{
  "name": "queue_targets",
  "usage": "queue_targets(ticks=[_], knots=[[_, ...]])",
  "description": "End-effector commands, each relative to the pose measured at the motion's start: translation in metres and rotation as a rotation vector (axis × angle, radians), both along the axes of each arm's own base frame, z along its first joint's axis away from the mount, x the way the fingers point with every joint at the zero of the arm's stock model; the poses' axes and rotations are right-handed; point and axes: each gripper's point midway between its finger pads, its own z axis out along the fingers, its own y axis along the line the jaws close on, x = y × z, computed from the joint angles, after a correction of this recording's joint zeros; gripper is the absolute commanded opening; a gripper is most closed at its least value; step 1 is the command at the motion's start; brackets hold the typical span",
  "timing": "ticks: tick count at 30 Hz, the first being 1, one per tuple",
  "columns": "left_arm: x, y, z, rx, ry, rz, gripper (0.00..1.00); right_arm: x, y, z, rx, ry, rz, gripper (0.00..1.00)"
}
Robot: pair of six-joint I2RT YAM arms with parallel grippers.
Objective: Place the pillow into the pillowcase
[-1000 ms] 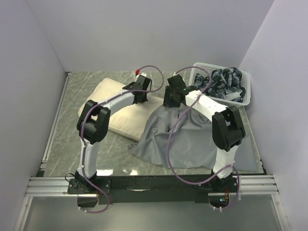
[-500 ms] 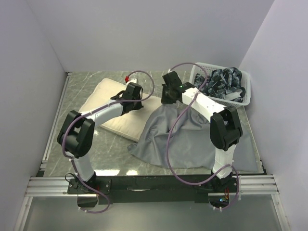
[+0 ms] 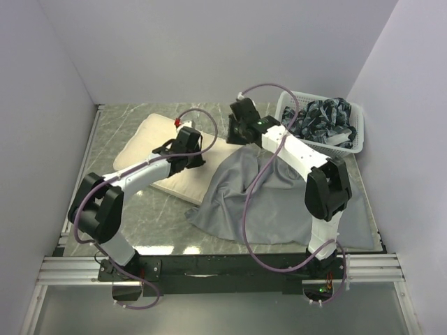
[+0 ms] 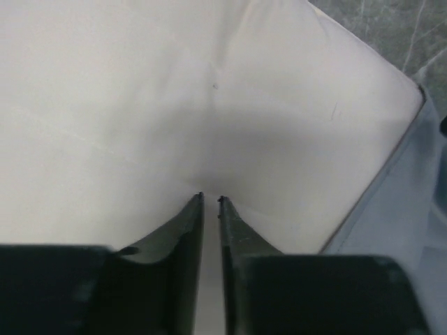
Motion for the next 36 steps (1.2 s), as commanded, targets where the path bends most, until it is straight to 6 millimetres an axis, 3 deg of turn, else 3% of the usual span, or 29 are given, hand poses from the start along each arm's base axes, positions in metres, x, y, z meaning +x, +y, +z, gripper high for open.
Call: queue_targets(ticks=[1, 2, 3, 4, 5, 7, 8, 9, 10, 11, 12, 13, 14, 15, 16, 19, 22, 23, 25, 26, 27, 28, 29, 31, 33, 34, 35, 36], knots=[[0.016, 0.006, 0.031, 0.031, -0.054, 0.067, 0.33, 0.002, -0.054, -0.015, -0.017, 0.002, -0.121, 0.36], [0.024, 0.005, 0.043, 0.031, -0.073, 0.088, 0.47, -0.001, -0.060, -0.025, -0.019, 0.013, -0.130, 0.43], [0.025, 0.011, 0.033, 0.084, -0.043, 0.106, 0.67, 0.000, -0.066, -0.025, -0.013, 0.011, -0.142, 0.47], [0.030, 0.013, 0.032, 0.112, -0.040, 0.114, 0.75, 0.000, -0.069, -0.028, -0.012, 0.017, -0.148, 0.49], [0.041, 0.009, 0.047, 0.113, -0.066, 0.127, 0.86, -0.001, -0.071, -0.034, -0.014, 0.030, -0.148, 0.54], [0.051, 0.013, 0.032, 0.194, -0.038, 0.146, 0.93, 0.001, -0.077, -0.041, -0.006, 0.045, -0.161, 0.58], [0.062, 0.008, 0.044, 0.188, -0.063, 0.152, 0.99, 0.002, -0.077, -0.044, 0.003, 0.049, -0.164, 0.60], [0.069, 0.005, 0.031, 0.217, -0.043, 0.148, 0.99, 0.002, -0.077, -0.046, 0.010, 0.057, -0.161, 0.60], [0.080, 0.000, 0.041, 0.220, -0.068, 0.140, 1.00, 0.004, -0.080, -0.047, 0.018, 0.059, -0.167, 0.61], [0.084, -0.002, 0.037, 0.229, -0.060, 0.136, 0.99, 0.006, -0.080, -0.048, 0.024, 0.060, -0.169, 0.61], [0.090, -0.005, 0.018, 0.260, -0.032, 0.130, 0.99, 0.006, -0.078, -0.051, 0.036, 0.073, -0.160, 0.61], [0.099, -0.008, 0.025, 0.268, -0.045, 0.134, 0.99, 0.007, -0.076, -0.051, 0.038, 0.076, -0.157, 0.60], [0.105, -0.009, 0.019, 0.279, -0.040, 0.134, 0.99, 0.008, -0.075, -0.051, 0.040, 0.079, -0.156, 0.60], [0.110, -0.010, -0.001, 0.304, -0.010, 0.132, 0.99, 0.008, -0.073, -0.055, 0.044, 0.090, -0.148, 0.59], [0.118, -0.015, 0.002, 0.295, -0.020, 0.131, 0.99, 0.009, -0.072, -0.055, 0.045, 0.090, -0.149, 0.58], [0.125, -0.015, -0.024, 0.301, 0.030, 0.124, 0.99, 0.011, -0.072, -0.062, 0.037, 0.103, -0.150, 0.58], [0.124, -0.015, -0.039, 0.268, 0.046, 0.104, 0.83, 0.015, -0.070, -0.066, 0.031, 0.107, -0.146, 0.57], [0.123, -0.019, -0.041, 0.245, 0.045, 0.091, 0.63, 0.014, -0.066, -0.069, 0.041, 0.122, -0.129, 0.56], [0.115, -0.020, -0.043, 0.228, 0.052, 0.066, 0.43, 0.013, -0.064, -0.073, 0.045, 0.132, -0.120, 0.52], [0.112, -0.022, -0.044, 0.215, 0.059, 0.054, 0.23, 0.013, -0.065, -0.075, 0.043, 0.134, -0.122, 0.52], [0.112, -0.025, -0.033, 0.188, 0.036, 0.047, 0.12, 0.013, -0.065, -0.076, 0.044, 0.131, -0.123, 0.51], [0.103, -0.021, -0.040, 0.193, 0.053, 0.042, 0.03, 0.012, -0.065, -0.077, 0.042, 0.132, -0.124, 0.49], [0.101, -0.022, -0.029, 0.168, 0.035, 0.037, 0.01, 0.011, -0.065, -0.074, 0.044, 0.126, -0.123, 0.47], [0.092, -0.021, -0.032, 0.147, 0.036, 0.030, 0.01, 0.012, -0.066, -0.070, 0.046, 0.117, -0.124, 0.42], [0.085, -0.021, -0.019, 0.115, 0.019, 0.023, 0.01, 0.012, -0.065, -0.060, 0.058, 0.102, -0.120, 0.34], [0.080, -0.019, -0.022, 0.111, 0.018, 0.026, 0.01, 0.012, -0.064, -0.052, 0.062, 0.093, -0.115, 0.33], [0.078, -0.018, -0.009, 0.092, -0.006, 0.029, 0.01, 0.013, -0.064, -0.049, 0.065, 0.089, -0.113, 0.33], [0.072, -0.014, -0.014, 0.093, 0.002, 0.032, 0.01, 0.013, -0.064, -0.045, 0.066, 0.083, -0.108, 0.39]])
